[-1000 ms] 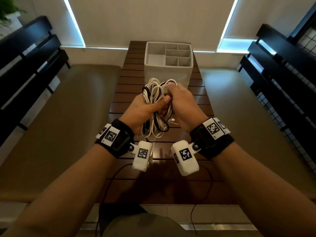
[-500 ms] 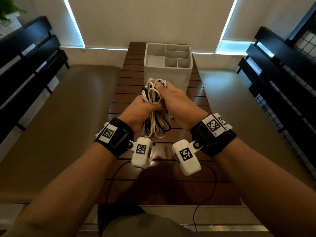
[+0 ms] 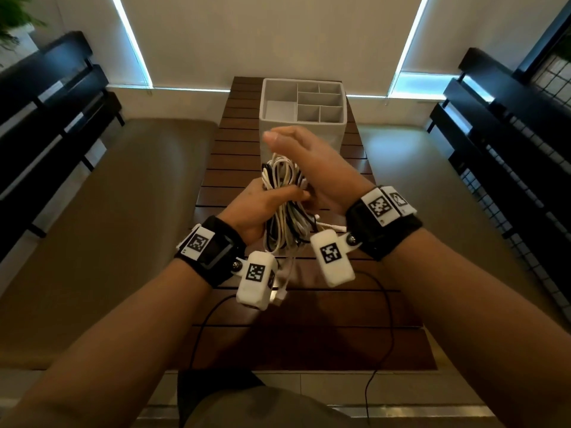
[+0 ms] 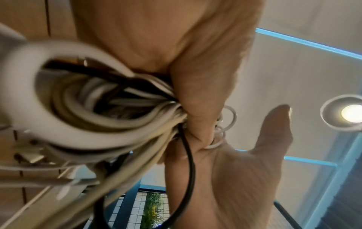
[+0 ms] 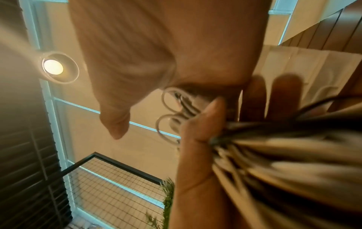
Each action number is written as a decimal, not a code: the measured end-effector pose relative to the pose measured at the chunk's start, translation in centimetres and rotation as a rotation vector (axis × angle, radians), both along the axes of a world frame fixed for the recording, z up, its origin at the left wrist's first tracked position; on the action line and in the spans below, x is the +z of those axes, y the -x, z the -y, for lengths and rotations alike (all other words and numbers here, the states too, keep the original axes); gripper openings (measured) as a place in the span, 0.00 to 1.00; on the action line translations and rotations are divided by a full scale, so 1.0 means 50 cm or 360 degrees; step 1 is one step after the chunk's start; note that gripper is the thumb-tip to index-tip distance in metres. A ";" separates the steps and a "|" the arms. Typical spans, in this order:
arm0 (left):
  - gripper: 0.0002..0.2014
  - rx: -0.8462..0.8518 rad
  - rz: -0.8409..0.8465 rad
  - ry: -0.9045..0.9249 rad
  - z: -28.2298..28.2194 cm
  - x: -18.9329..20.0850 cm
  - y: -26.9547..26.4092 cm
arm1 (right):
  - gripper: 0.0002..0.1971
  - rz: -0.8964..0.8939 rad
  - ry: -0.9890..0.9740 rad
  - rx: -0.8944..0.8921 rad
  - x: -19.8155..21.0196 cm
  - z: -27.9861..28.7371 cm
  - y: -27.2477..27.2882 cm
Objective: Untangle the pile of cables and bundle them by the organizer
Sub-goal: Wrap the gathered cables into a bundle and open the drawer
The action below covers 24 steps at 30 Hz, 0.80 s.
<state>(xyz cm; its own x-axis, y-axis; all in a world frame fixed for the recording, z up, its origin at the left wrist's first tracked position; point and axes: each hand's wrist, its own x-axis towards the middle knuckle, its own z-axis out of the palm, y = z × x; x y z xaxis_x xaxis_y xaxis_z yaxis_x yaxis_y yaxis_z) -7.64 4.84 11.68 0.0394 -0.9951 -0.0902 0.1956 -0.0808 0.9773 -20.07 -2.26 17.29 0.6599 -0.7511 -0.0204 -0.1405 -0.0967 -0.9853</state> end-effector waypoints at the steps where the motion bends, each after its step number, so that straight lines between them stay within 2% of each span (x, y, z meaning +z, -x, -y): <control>1: 0.10 -0.0009 0.0002 0.0017 0.001 0.001 0.006 | 0.32 0.0057 0.0053 -0.0023 -0.001 0.002 -0.010; 3: 0.07 0.0001 0.0095 0.0045 0.000 0.008 0.012 | 0.24 0.0139 0.0124 -0.0010 -0.001 0.006 -0.018; 6: 0.06 -0.0011 0.0195 0.0072 0.004 0.013 0.018 | 0.19 0.0162 0.0114 0.0086 0.010 0.011 -0.012; 10: 0.18 0.0049 0.0178 0.0112 0.001 0.019 0.032 | 0.18 0.0042 0.0177 0.0259 0.031 0.007 -0.009; 12: 0.15 0.0142 0.0181 0.0081 0.007 0.018 0.039 | 0.23 0.0041 0.0325 0.0159 0.025 0.003 -0.019; 15: 0.15 0.0280 0.0148 0.0021 0.017 0.021 0.049 | 0.28 0.0197 0.0454 -0.0059 0.010 -0.004 -0.041; 21: 0.09 0.0267 0.0276 0.0076 0.031 0.021 0.044 | 0.28 0.0270 0.0441 -0.0360 0.005 0.007 -0.059; 24: 0.09 0.0231 0.0337 0.0040 0.028 0.018 0.045 | 0.27 0.0275 0.0433 -0.0378 -0.008 0.006 -0.059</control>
